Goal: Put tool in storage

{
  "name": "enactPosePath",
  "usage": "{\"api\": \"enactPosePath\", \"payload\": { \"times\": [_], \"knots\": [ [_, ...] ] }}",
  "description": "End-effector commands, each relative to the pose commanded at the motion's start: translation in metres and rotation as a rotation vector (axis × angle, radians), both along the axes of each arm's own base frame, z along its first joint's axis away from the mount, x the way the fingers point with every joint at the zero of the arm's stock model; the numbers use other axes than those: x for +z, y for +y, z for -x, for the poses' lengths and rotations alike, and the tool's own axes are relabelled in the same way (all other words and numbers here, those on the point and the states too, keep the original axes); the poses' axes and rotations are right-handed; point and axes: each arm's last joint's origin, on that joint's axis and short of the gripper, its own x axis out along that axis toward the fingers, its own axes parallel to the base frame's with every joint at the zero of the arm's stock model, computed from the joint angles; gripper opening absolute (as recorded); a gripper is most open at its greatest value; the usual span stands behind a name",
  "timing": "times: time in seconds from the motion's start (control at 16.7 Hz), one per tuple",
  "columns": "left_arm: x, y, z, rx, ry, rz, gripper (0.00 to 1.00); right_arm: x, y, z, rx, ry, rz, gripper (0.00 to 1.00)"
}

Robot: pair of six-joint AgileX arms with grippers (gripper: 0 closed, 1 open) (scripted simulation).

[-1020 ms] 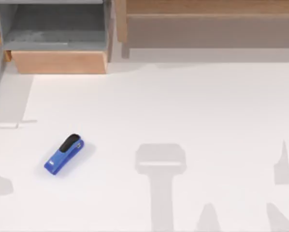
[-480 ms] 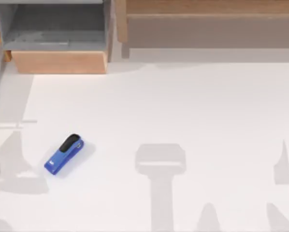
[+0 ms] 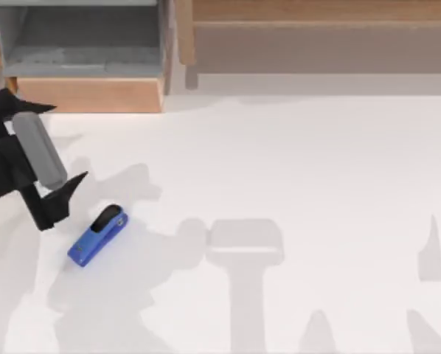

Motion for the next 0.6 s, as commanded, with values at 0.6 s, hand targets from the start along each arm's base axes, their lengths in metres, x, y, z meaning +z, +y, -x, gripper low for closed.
{"api": "enactPosePath", "payload": {
  "times": [0.6],
  "knots": [
    [0.035, -0.126, -0.019, 0.330, 0.960, -0.144, 1.00, 0.000, 0.000, 0.000, 0.000, 0.000, 0.000, 1.00]
  ]
}}
